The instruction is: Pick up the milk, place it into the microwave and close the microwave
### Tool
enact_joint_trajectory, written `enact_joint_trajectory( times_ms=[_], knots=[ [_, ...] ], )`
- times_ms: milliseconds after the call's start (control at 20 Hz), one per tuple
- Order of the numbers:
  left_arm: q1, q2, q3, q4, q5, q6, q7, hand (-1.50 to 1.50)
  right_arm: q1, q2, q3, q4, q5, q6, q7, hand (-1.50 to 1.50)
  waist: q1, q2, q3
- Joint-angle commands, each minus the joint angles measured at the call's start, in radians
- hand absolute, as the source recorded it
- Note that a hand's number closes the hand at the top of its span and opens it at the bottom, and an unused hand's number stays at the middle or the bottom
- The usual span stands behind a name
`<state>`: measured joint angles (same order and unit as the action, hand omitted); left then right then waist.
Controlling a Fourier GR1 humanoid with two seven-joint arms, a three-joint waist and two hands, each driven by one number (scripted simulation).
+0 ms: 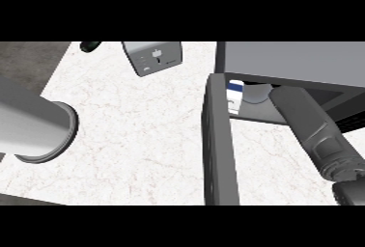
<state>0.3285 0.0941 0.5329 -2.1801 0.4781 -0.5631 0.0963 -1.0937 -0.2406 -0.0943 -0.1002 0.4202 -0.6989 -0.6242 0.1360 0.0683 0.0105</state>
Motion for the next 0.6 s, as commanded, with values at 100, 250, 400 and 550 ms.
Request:
enact_joint_trajectory(
  times_ms=[100, 250, 400, 550],
  knots=[
    [0.014, -0.026, -0.06, 0.003, -0.026, -0.053, -0.015, -1.5, -0.015, 0.008, -0.057, -0.017, -0.062, 0.151, -0.059, -1.5, -0.015, -0.016, -0.005],
    [-0.015, -0.01, -0.09, 0.013, -0.021, -0.069, -0.003, -1.5, -0.012, 0.049, -0.086, -0.017, -0.094, 0.201, -0.081, -1.5, -0.026, -0.018, -0.005],
    [0.007, -0.033, -0.102, 0.011, -0.032, -0.095, -0.03, -1.5, 0.042, 0.042, -0.138, -0.034, -0.148, 0.272, -0.159, -1.5, -0.039, -0.025, -0.006],
    [-0.039, -0.039, -0.122, 0.043, -0.053, -0.078, -0.025, -1.5, 0.047, 0.038, -0.165, -0.032, -0.179, 0.371, -0.18, -1.5, -0.065, -0.031, -0.007]
  ],
)
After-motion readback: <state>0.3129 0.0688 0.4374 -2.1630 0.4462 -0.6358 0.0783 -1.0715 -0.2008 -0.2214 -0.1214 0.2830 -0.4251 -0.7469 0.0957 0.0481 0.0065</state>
